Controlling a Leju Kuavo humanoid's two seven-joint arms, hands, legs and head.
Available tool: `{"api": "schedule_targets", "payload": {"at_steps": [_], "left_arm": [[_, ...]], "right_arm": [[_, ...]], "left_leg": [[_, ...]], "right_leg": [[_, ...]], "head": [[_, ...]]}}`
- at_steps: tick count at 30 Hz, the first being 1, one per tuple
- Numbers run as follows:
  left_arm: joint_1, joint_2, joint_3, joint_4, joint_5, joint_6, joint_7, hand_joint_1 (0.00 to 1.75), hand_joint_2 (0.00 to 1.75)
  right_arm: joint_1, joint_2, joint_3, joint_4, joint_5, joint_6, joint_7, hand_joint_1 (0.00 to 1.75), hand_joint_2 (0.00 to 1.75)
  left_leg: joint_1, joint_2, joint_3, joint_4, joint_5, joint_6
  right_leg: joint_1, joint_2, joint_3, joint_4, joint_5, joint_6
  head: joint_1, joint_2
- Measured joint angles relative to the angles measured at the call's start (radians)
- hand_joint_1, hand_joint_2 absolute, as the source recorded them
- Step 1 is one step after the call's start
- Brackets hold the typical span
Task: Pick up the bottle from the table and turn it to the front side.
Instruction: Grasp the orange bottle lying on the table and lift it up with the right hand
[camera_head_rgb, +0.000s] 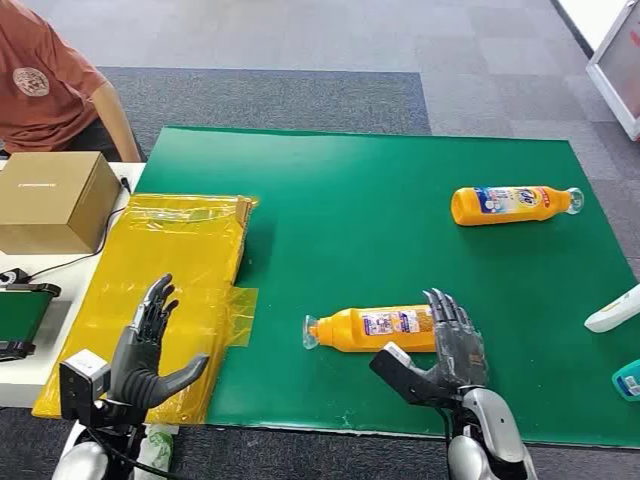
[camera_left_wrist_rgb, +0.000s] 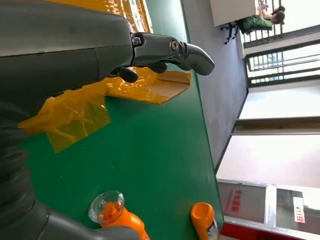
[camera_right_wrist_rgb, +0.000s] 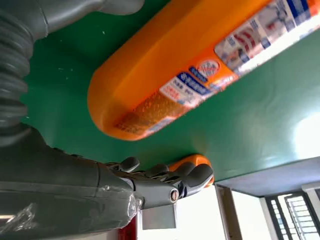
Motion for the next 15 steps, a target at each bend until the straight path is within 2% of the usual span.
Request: {"api": "schedule_targets", "payload": {"at_steps": [6,15], "left_arm": [[-0.020,-0.001,-0.001,-0.010,-0.006,-0.012,0.000,0.00,1.75],[-0.027,-0.001,-0.002,-0.014,-0.008,-0.016,0.000,0.00,1.75]], "right_arm": [[-0.039,0.000,0.032,0.085,0.059,0.001,0.020,0.00,1.75],[-0.071,-0.001,0.051,0.144,0.068,0.000,0.022,0.00,1.75]], "left_leg": [[0.000,0.000,0.000,0.000,0.000,0.000],[0.000,0.000,0.000,0.000,0.000,0.000]], "right_leg": [[0.000,0.000,0.000,0.000,0.000,0.000],[0.000,0.000,0.000,0.000,0.000,0.000]], "head": [[0.000,0.000],[0.000,0.000]]}}
